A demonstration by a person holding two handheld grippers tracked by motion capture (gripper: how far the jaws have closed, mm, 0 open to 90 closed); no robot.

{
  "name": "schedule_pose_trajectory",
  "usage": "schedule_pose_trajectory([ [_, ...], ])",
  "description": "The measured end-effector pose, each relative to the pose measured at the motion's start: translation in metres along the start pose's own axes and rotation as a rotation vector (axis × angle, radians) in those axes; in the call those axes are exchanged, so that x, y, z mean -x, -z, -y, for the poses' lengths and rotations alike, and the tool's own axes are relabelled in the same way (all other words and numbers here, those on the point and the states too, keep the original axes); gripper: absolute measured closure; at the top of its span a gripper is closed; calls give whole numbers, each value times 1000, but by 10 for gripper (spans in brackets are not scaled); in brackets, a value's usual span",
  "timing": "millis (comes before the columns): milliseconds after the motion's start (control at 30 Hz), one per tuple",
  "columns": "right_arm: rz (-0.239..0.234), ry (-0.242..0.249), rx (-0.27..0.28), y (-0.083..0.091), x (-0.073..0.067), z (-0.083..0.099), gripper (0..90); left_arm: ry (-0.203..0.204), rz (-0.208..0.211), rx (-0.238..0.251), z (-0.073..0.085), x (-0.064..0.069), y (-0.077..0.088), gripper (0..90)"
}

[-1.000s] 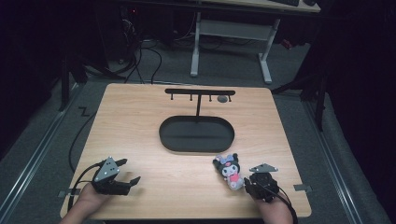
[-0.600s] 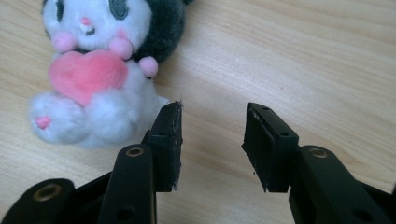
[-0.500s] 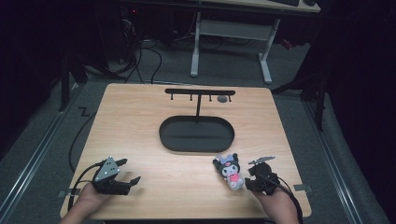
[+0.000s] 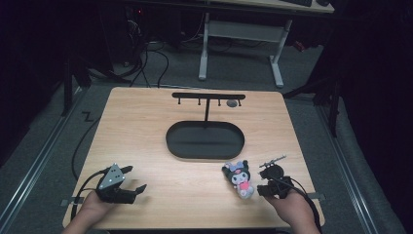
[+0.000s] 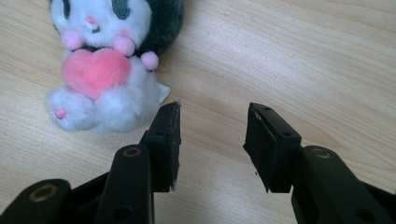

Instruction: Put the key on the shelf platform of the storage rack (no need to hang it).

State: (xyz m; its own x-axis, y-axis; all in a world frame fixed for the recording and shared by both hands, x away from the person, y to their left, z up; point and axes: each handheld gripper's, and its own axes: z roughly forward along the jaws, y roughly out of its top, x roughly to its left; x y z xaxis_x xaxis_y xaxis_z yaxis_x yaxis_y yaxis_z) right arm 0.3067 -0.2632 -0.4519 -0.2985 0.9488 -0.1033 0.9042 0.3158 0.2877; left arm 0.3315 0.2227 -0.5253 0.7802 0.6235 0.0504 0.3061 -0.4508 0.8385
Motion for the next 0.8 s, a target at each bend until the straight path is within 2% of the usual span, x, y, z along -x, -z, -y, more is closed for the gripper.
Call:
schedule_pose_trajectory([
  [267,-5,9,6,10,-2,-4,510,-1,0,-2,0,0,0,155],
  [300,-28,3,11,12,-4,-6,478,-1,-1,-2,0,0,0,155],
  [333,-28,3,11,12,-4,-6,478,-2,-1,-2,0,0,0,155],
  [433,-29,5,25,18,-9,-10,385,1,-1,-1,0,0,0,155],
  [533,-37,13,33,20,-12,-12,346,1,0,0,0,0,0,155],
  [667,-52,26,58,20,-22,-16,247,1,0,-1,0,0,0,155],
  [800,-70,39,66,20,-28,-18,203,1,0,-1,0,0,0,155],
])
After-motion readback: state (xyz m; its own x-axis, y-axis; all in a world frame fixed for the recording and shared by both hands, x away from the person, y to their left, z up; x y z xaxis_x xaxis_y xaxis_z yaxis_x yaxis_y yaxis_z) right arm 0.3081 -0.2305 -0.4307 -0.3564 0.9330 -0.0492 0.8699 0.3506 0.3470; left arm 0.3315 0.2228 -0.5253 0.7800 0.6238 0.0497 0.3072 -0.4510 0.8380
